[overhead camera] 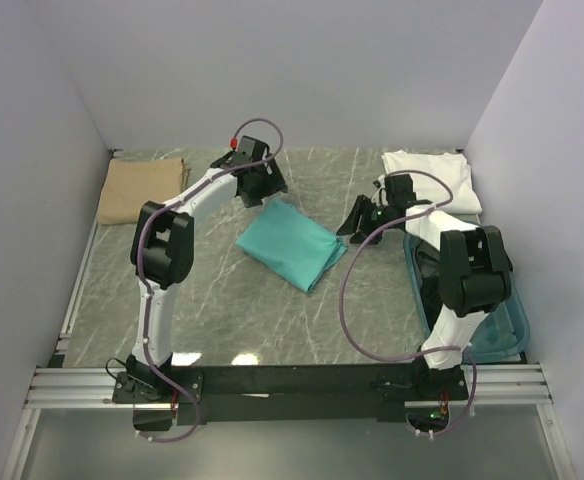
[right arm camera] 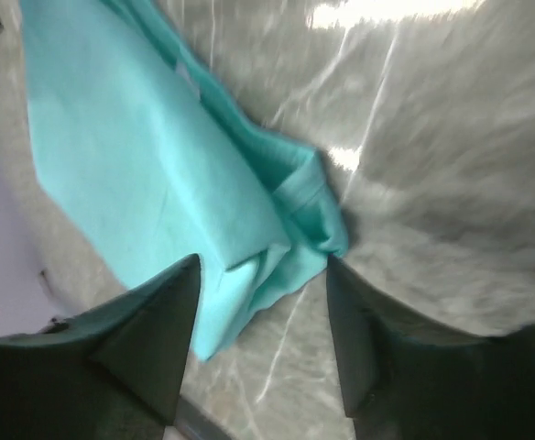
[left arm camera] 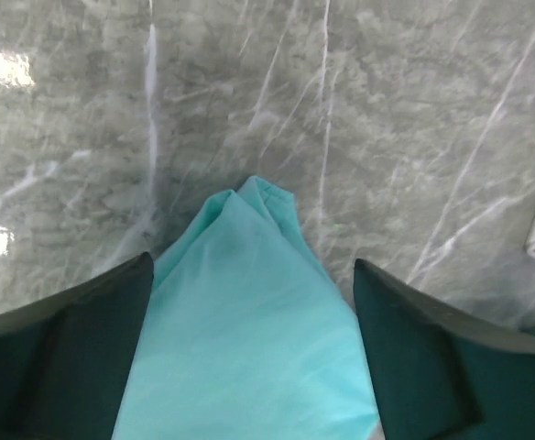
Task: Fold and stack the t-shirts
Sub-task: Fold the tshirt
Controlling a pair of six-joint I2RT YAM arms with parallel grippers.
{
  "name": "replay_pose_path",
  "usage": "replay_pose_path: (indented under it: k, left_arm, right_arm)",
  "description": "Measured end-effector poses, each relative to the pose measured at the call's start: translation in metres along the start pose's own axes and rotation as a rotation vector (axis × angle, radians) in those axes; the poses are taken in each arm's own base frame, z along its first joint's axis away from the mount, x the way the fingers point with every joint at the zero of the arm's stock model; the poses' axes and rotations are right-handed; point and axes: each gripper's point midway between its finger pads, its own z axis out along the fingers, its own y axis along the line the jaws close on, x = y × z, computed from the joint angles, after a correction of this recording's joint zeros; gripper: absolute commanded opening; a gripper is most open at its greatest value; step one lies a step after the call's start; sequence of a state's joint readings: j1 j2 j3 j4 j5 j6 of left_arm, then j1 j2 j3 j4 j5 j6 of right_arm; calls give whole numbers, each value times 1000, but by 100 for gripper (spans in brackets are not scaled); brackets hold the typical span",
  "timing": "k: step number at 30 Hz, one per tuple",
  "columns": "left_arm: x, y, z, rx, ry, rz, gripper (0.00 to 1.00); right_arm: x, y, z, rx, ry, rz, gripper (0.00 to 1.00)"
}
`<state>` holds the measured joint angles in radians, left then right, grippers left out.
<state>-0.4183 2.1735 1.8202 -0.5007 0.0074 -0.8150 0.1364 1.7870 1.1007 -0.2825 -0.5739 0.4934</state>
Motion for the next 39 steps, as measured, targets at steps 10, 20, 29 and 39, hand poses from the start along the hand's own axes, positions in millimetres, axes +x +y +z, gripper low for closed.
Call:
replay_pose_path:
  k: [10, 20, 29, 39]
  left_arm:
    - [8, 14, -30, 5, -3, 32, 99]
    - [32, 9, -70, 119, 8, 51, 99]
    - [95, 43, -39, 92, 170, 48, 100]
    - [124, 50, -44, 138, 167, 17, 100]
  right_arm:
    - [-10, 15, -42, 52, -170, -93, 79]
    - [52, 79, -12, -74, -59, -240, 80]
    - [33, 45, 47, 52, -15, -147, 80]
    - [-2, 39, 71, 115, -25, -208, 80]
